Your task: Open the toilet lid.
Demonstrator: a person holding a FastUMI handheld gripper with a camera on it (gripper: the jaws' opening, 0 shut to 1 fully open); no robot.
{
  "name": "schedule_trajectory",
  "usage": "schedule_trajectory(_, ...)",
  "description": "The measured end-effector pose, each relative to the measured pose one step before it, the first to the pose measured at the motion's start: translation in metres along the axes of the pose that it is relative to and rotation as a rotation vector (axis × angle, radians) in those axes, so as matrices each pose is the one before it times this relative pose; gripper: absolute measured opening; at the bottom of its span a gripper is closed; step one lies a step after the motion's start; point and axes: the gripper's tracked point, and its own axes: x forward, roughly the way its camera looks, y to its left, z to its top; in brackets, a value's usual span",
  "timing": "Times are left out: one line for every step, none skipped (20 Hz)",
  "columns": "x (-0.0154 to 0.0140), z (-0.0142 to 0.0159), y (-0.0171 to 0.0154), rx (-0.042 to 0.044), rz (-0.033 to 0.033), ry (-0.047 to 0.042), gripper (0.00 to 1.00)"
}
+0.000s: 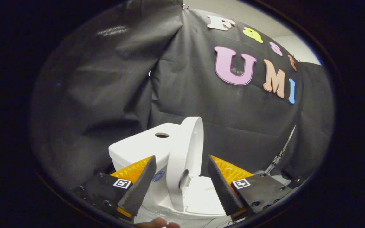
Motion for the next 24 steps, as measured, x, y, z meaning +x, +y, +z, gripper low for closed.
schedule_trajectory(-0.00457, 0.00010, -0.00382, 0.01126, 0.01266, -0.00098, 0.99)
schedule_trajectory(-0.00630, 0.00070, -0.00490, 0.01983, 0.00908, -0.01032, 0.99)
schedule_trajectory(-0.00461, 0.00341, -0.00283, 0.01974, 0.01410, -0.01221, 0.99)
schedule_trajectory(-0.00513, 0.00351, -0.00136, 0.01170, 0.01895, -0.01392, 0.98)
schedule_trajectory(-0.00514, 0.00112, -0.00349, 0.00325, 0.01023, -0.00418, 0.98)
schedule_trajectory(-0.00504, -0.00155, -0.00453, -0.00312, 0.00658, 0.00374, 0.98)
schedule_trajectory(-0.00556, -0.00327, -0.00528, 0.00042, 0.00117, 0.00257, 0.98)
schedule_trajectory(-0.00494, -0.00293, -0.00866, 0.00036, -0.00899, 0.00868, 0.98)
schedule_trajectory(-0.00483, -0.00241, -0.00763, 0.01276, -0.00118, 0.00483, 0.98)
schedule_trajectory(-0.00395, -0.00208, -0.00482, 0.02463, 0.01043, 0.00667, 0.98)
schedule_trajectory(-0.00200, -0.00123, -0.00266, 0.02459, 0.01339, 0.00259, 0.98)
schedule_trajectory(-0.00404, -0.00065, -0.00444, 0.01937, 0.00883, -0.00202, 0.98)
schedule_trajectory(-0.00517, 0.00176, -0.00626, 0.01225, -0.00014, -0.00734, 0.98)
schedule_trajectory(-0.00544, 0.00248, -0.00744, 0.00616, -0.00713, -0.00795, 0.98)
schedule_trajectory(-0.00420, -0.00081, -0.00706, 0.00155, -0.00381, -0.00855, 0.98)
schedule_trajectory(-0.00612, -0.00048, -0.00658, 0.00339, -0.00127, -0.00574, 0.98)
schedule_trajectory(-0.00473, -0.00271, -0.00768, 0.01331, 0.00096, -0.00241, 0.98)
schedule_trajectory(-0.00342, -0.00251, -0.00753, 0.02384, 0.00101, -0.00204, 0.98)
schedule_trajectory(-0.00492, -0.00156, -0.00961, 0.03146, -0.00710, -0.00407, 0.98)
schedule_trajectory(-0.00489, -0.00177, -0.01014, 0.02811, -0.00963, 0.00073, 0.98)
schedule_trajectory(-0.00342, -0.00174, -0.00809, 0.01725, -0.01139, 0.00250, 0.98)
schedule_trajectory(-0.00526, -0.00092, -0.01057, 0.00261, -0.01352, 0.00394, 0.98)
schedule_trajectory(-0.00439, -0.00099, -0.00786, -0.00160, -0.00643, 0.00084, 0.98)
schedule_trajectory(-0.00380, -0.00009, -0.00622, -0.00701, 0.00731, 0.00006, 0.98)
